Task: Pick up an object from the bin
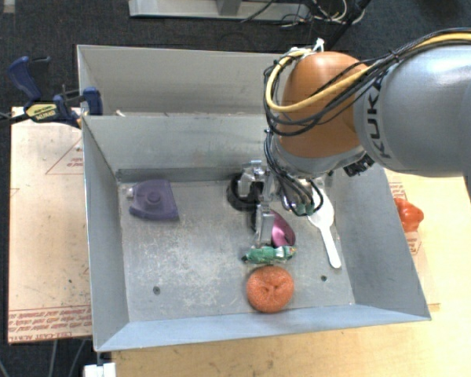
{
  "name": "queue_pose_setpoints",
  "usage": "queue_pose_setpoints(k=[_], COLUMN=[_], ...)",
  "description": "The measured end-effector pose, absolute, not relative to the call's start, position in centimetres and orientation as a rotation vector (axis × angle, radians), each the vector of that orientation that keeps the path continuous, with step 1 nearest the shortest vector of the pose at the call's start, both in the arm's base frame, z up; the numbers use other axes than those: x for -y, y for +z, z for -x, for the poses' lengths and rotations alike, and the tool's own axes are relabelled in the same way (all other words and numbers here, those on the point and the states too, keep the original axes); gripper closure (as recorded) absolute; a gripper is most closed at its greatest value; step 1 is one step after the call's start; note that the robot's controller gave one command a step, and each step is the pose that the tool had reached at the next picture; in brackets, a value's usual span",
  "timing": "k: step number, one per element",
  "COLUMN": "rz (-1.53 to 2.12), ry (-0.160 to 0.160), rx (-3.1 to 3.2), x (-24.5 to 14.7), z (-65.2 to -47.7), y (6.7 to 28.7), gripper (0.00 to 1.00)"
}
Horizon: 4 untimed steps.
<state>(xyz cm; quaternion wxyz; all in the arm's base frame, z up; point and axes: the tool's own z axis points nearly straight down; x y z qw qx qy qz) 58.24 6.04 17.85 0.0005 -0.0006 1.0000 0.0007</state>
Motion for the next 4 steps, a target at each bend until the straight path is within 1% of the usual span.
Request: queue_pose_setpoints(k=[1,2,3,4], rz=[0.101,0.365,0.545,0.544], ry=[0.005,0.001,0.006,0.006], rx=[-3.133,-3.121,-3.086,-3.086], x=[-4.3,-2.3,2.6,2.6], z=[-57.9,-56.4,-53.7,-53.7], y=[15.2,12.0,8.6,8.6], gripper=[0.0,0.0,1.0,1.0])
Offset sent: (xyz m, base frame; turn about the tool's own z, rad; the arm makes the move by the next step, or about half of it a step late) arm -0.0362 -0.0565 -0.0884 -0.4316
